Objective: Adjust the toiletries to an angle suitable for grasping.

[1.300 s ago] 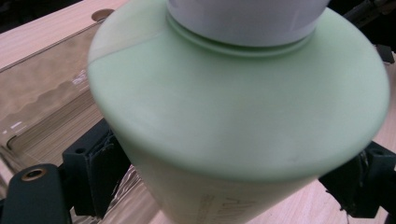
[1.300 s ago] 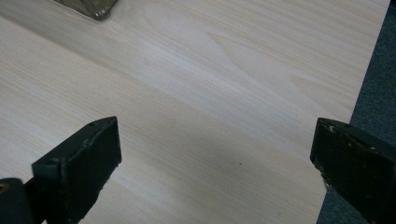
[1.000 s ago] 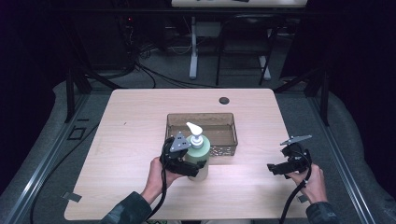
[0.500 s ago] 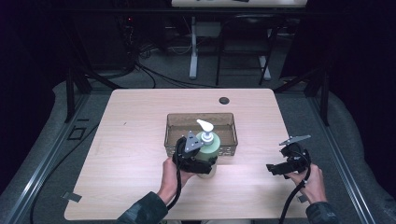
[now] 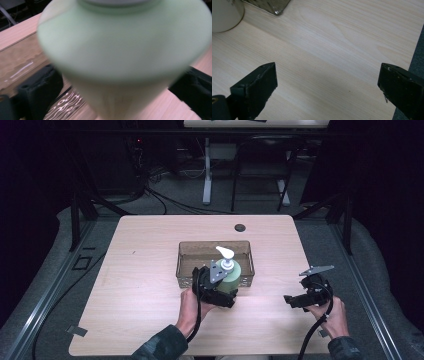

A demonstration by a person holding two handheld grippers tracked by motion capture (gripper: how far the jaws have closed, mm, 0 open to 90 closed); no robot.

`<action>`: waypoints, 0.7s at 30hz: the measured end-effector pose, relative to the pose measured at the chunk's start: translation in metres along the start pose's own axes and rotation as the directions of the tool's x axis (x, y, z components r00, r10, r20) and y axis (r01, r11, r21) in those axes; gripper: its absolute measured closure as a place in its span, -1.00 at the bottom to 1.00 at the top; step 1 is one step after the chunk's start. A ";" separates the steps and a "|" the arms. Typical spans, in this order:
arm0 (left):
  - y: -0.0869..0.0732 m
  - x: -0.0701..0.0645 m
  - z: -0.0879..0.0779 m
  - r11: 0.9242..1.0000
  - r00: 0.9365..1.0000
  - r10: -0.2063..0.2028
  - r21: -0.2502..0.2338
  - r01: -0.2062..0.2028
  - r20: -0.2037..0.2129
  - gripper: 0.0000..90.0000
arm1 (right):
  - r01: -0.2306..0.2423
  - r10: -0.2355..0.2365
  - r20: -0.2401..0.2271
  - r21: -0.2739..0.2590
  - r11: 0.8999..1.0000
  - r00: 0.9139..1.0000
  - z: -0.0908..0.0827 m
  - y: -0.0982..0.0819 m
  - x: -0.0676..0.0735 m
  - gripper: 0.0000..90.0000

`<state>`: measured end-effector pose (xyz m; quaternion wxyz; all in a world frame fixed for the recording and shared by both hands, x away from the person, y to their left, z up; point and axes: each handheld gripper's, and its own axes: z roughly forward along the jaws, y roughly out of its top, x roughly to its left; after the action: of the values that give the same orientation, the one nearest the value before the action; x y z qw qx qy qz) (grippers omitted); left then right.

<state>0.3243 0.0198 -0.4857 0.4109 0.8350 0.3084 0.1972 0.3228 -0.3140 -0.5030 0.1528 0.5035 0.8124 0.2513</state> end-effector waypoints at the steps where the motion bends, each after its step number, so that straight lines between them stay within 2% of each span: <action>1: -0.002 0.002 -0.003 1.000 1.000 0.001 0.003 -0.001 0.005 -1.00 | -0.001 0.001 -0.007 -0.009 1.000 1.000 -0.001 0.000 0.000 -0.96; 3: -0.011 0.010 -0.015 1.000 1.000 0.002 0.019 -0.003 0.031 -1.00 | -0.008 0.007 -0.019 -0.026 1.000 1.000 -0.003 0.000 0.002 -0.99; 4: -0.011 0.010 -0.015 1.000 1.000 0.002 0.019 -0.003 0.031 -1.00 | -0.008 0.007 -0.019 -0.026 1.000 1.000 -0.003 0.000 0.002 -0.99; 6: -0.023 0.021 -0.026 0.999 0.999 0.002 0.045 -0.005 0.054 -1.00 | 0.001 -0.002 -0.029 -0.041 0.999 1.000 -0.005 0.002 0.007 -1.00; 8: -0.027 0.025 -0.030 0.998 0.998 -0.005 0.059 0.001 0.056 -1.00 | 0.007 -0.008 -0.033 -0.045 0.999 0.999 -0.006 0.002 0.009 -1.00; 11: -0.040 0.042 -0.044 0.995 0.998 -0.018 0.098 0.012 0.062 -1.00 | 0.026 -0.028 -0.040 -0.059 0.998 0.999 -0.008 0.004 0.015 -1.00; 13: -0.051 0.057 -0.054 0.991 0.997 -0.051 0.125 0.043 0.055 -1.00 | 0.034 -0.037 -0.050 -0.067 0.997 0.998 -0.009 0.005 0.018 -1.00; 17: -0.070 0.083 -0.074 0.978 0.991 -0.122 0.176 0.111 0.054 -1.00 | 0.059 -0.064 -0.071 -0.077 0.995 0.995 -0.011 0.009 0.027 -1.00; 19: -0.078 0.096 -0.089 0.972 0.990 -0.134 0.201 0.125 0.032 -1.00 | 0.062 -0.069 -0.074 -0.089 0.994 0.995 -0.012 0.012 0.032 -1.00; 21: -0.081 0.101 -0.093 0.970 0.990 -0.140 0.206 0.131 0.028 -1.00 | 0.067 -0.075 -0.082 -0.096 0.993 0.994 -0.013 0.013 0.035 -1.00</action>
<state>0.3153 0.1788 -0.4885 0.3420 0.8537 0.3746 0.1182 0.3106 -0.2813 -0.4845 0.1498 0.4556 0.8229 0.3047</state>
